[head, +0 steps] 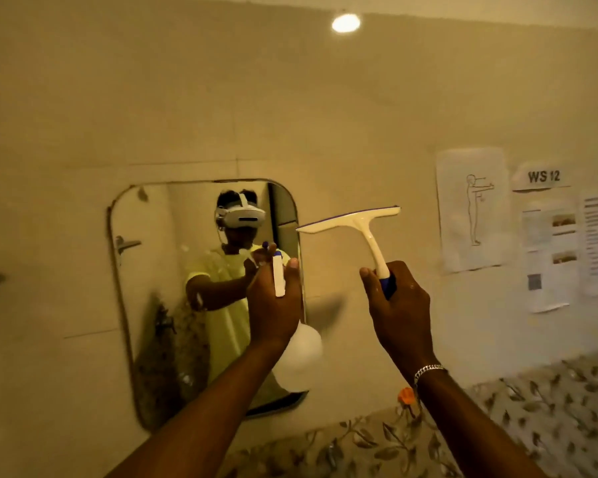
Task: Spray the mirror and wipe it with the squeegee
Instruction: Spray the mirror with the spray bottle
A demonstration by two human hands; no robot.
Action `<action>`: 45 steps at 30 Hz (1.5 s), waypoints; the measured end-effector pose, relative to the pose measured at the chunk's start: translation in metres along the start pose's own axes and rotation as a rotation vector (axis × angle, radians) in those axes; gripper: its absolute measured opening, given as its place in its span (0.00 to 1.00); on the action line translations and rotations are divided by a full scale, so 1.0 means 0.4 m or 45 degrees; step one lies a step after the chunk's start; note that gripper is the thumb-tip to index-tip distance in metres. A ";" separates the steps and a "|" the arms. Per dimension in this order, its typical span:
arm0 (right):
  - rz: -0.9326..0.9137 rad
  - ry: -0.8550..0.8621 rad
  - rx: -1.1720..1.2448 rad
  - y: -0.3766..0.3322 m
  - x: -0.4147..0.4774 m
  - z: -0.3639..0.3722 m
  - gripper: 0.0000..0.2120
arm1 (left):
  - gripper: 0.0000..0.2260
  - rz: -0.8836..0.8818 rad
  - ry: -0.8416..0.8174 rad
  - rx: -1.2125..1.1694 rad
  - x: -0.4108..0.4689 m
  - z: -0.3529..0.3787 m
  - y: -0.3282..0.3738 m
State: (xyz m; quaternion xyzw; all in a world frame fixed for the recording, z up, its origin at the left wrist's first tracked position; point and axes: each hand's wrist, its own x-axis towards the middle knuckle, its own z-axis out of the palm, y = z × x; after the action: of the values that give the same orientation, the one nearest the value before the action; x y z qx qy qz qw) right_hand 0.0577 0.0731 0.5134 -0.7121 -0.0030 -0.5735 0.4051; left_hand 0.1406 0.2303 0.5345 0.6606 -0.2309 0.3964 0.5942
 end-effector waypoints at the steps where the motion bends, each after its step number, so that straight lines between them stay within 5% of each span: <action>1: -0.003 -0.008 0.023 -0.023 0.000 0.024 0.13 | 0.12 0.003 0.036 0.030 0.021 -0.036 0.002; 11: 0.171 -0.112 0.453 -0.207 -0.050 0.224 0.14 | 0.14 -0.011 0.284 0.268 0.124 -0.360 -0.023; 21: 0.210 -0.079 0.612 -0.284 -0.079 0.294 0.13 | 0.15 -0.035 0.329 0.337 0.154 -0.451 -0.056; 29: 0.187 0.042 0.607 -0.295 -0.063 0.296 0.12 | 0.08 0.013 0.231 0.258 0.142 -0.415 -0.071; 45: 0.173 0.213 0.501 -0.242 0.019 0.161 0.11 | 0.13 0.019 0.099 0.085 0.111 -0.117 0.003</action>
State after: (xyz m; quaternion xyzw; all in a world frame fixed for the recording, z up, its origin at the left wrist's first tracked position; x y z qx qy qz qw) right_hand 0.0673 0.1721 0.5743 -0.5679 -0.0331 -0.5902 0.5728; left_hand 0.1538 0.2828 0.5698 0.6625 -0.1991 0.4338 0.5774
